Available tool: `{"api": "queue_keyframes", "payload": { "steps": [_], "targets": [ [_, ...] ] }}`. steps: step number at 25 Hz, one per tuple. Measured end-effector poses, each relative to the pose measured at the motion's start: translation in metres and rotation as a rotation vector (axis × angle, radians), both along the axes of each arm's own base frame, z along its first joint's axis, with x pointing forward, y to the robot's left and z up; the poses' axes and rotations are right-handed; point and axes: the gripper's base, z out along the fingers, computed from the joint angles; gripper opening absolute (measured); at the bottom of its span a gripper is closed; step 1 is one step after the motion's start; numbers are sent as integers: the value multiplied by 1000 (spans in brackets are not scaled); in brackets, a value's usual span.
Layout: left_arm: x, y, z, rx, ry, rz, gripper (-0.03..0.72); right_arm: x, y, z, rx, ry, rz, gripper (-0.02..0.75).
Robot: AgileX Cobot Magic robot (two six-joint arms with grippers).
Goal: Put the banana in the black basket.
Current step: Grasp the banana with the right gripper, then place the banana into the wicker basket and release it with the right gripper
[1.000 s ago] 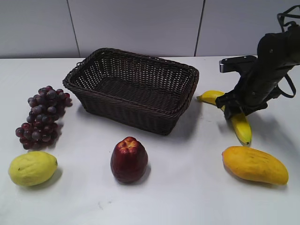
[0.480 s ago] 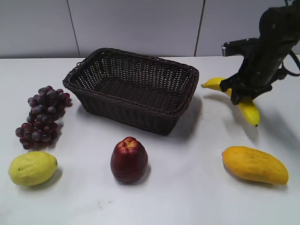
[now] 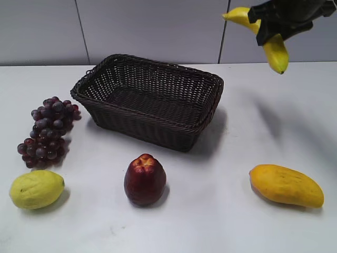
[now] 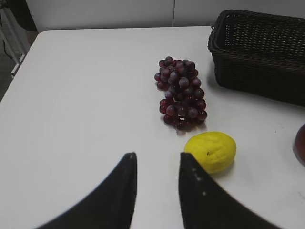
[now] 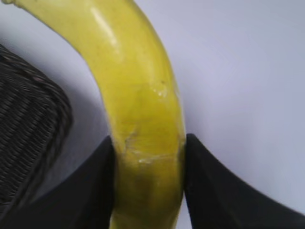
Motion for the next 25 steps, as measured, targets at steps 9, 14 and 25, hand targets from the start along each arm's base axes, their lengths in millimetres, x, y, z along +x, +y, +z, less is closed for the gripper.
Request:
{"api": "queue_keyframes", "payload": {
  "steps": [9, 14, 25],
  "targets": [
    [0, 0, 0, 0, 0, 0, 221, -20, 90, 4, 2, -99, 273, 339],
    [0, 0, 0, 0, 0, 0, 221, -21, 132, -22, 5, -145, 377, 339],
    [0, 0, 0, 0, 0, 0, 221, -5, 173, -115, -73, -149, 502, 339]
  ]
}}
